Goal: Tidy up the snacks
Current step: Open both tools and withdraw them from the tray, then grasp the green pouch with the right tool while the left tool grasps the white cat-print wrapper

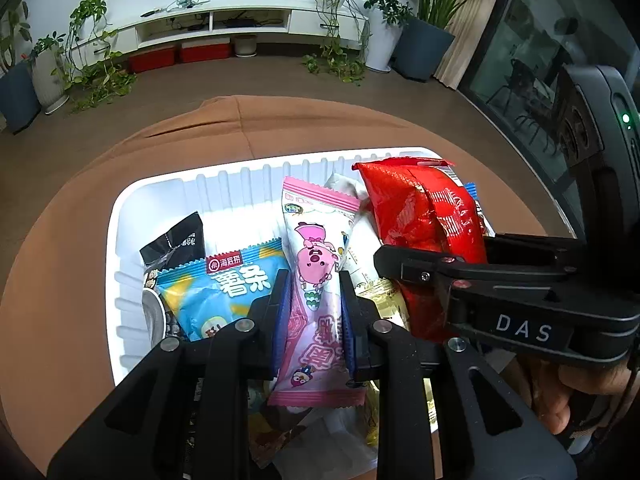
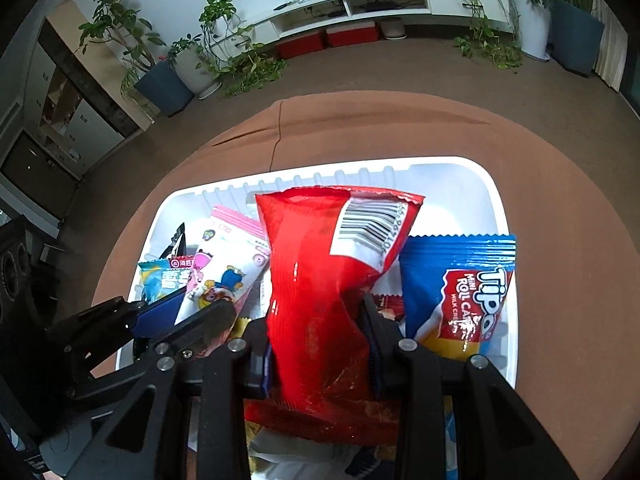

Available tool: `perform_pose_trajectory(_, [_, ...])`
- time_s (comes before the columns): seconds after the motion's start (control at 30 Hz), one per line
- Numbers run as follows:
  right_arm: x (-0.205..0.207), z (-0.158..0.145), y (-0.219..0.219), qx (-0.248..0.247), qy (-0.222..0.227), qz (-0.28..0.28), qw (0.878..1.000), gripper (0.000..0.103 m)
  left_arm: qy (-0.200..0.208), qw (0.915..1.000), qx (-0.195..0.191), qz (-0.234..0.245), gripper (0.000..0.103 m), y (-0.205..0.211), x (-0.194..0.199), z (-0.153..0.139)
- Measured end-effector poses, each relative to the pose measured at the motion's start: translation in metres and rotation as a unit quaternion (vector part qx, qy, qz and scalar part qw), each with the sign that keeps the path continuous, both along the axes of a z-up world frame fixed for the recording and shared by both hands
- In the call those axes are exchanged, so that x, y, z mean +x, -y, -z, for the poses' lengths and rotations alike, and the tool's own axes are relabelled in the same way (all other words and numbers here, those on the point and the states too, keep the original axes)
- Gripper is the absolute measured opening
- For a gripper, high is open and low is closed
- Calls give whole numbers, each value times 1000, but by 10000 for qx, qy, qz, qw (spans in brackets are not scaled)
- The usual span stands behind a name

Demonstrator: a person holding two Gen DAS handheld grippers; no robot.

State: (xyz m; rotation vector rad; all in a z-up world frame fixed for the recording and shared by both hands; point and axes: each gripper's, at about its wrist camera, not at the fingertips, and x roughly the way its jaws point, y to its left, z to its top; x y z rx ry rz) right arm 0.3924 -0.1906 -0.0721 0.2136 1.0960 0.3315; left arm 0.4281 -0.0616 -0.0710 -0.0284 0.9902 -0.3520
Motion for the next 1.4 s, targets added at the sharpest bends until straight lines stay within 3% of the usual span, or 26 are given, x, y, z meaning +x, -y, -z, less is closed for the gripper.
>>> perform_pose_trajectory(0.23, [-4, 0, -1, -46, 118, -32, 9999, 39, 117, 9999, 76, -1, 22, 0, -8, -2])
perform_pose_trajectory(0.4, [-11, -6, -1, -139, 204, 96, 9996, 49, 183, 9997, 104, -82, 26, -4, -20, -11])
perform_pose_trajectory(0.5, [-15, -12, 3, -86, 271, 128, 9995, 56, 266, 9995, 102, -128, 42, -8, -25, -19])
perform_pose_trajectory(0.53, [-17, -15, 5, -70, 302, 148, 9994, 57, 310, 9994, 68, -98, 57, -10, -28, -22])
perform_pose_trajectory(0.57, [-20, -18, 7, -24, 337, 175, 9993, 64, 344, 9994, 51, -91, 72, -10, -31, -25])
perform_pose_trajectory(0.6, [-21, -20, 9, 12, 364, 190, 9992, 72, 402, 9991, 74, -101, 77, -11, -35, -29])
perform_pose_trajectory(0.9, [-52, -58, 12, 57, 814, 92, 9966, 74, 840, 9963, -27, -152, 89, -28, -77, -74])
perform_pose_trajectory(0.97, [-72, -72, 21, 264, 1011, 146, 9944, 75, 934, 9953, -98, -218, 96, -38, -95, -85])
perform_pose_trajectory(1.13, [-139, -89, 41, 620, 1523, 372, 9857, 89, 1205, 9917, -200, -389, 103, -62, -160, -106])
perform_pose_trajectory(1.27, [-208, -80, 47, 496, 1763, 395, 9823, 92, 1132, 9917, -286, -531, 103, -83, -216, -100])
perform_pose_trajectory(1.4, [-265, -61, 44, 429, 1722, 342, 9835, 92, 825, 9932, -398, -716, 103, -99, -271, -79])
